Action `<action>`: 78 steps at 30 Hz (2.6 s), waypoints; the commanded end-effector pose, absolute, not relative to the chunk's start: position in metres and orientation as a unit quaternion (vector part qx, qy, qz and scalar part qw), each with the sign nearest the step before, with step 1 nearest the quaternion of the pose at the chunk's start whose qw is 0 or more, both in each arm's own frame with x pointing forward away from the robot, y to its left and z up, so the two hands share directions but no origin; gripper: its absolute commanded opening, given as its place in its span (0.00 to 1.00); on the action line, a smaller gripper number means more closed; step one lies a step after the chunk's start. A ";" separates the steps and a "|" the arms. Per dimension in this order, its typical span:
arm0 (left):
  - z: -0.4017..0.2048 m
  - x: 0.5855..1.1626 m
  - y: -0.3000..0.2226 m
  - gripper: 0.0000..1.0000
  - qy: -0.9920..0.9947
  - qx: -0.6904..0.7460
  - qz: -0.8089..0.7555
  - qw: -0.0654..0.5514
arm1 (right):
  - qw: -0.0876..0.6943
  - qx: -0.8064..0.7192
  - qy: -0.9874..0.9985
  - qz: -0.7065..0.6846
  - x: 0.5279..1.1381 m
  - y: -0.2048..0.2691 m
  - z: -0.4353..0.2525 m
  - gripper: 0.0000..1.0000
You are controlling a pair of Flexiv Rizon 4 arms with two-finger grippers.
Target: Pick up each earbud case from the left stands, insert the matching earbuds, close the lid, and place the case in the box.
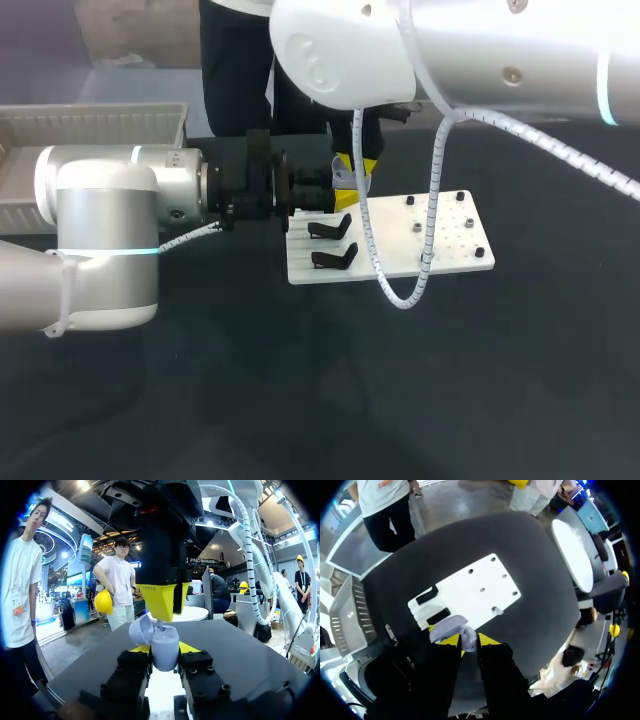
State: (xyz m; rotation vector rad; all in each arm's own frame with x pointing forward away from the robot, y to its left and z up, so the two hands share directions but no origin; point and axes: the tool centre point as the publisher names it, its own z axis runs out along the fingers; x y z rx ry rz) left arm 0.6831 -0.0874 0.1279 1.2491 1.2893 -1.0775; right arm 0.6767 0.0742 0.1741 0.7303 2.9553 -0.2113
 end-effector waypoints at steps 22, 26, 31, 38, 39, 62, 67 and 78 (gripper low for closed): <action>0.127 0.681 -0.088 0.00 0.532 0.515 -0.444 0.505 | 0.040 0.238 0.968 -0.070 0.679 0.078 0.172 0.00; 0.127 0.681 -0.088 0.00 0.532 0.515 -0.444 0.505 | 0.038 0.238 0.968 -0.071 0.678 0.078 0.171 0.00; 0.127 0.681 -0.088 0.00 0.532 0.515 -0.444 0.505 | 0.037 0.239 0.968 -0.071 0.679 0.077 0.170 0.00; 0.127 0.681 -0.088 0.00 0.532 0.515 -0.444 0.505 | 0.035 0.238 0.968 -0.073 0.679 0.078 0.167 0.00; 0.127 0.681 -0.088 0.00 0.532 0.515 -0.444 0.505 | 0.035 0.238 0.968 -0.073 0.680 0.078 0.167 0.00; 0.127 0.681 -0.088 0.00 0.532 0.515 -0.444 0.505 | 0.032 0.234 0.969 -0.075 0.678 0.079 0.165 0.06; 0.127 0.681 -0.088 0.00 0.532 0.515 -0.444 0.505 | 0.033 0.234 0.969 -0.074 0.678 0.079 0.165 0.27; 0.127 0.681 -0.088 0.00 0.532 0.515 -0.444 0.505 | 0.038 0.227 0.972 -0.047 0.666 0.080 0.176 0.27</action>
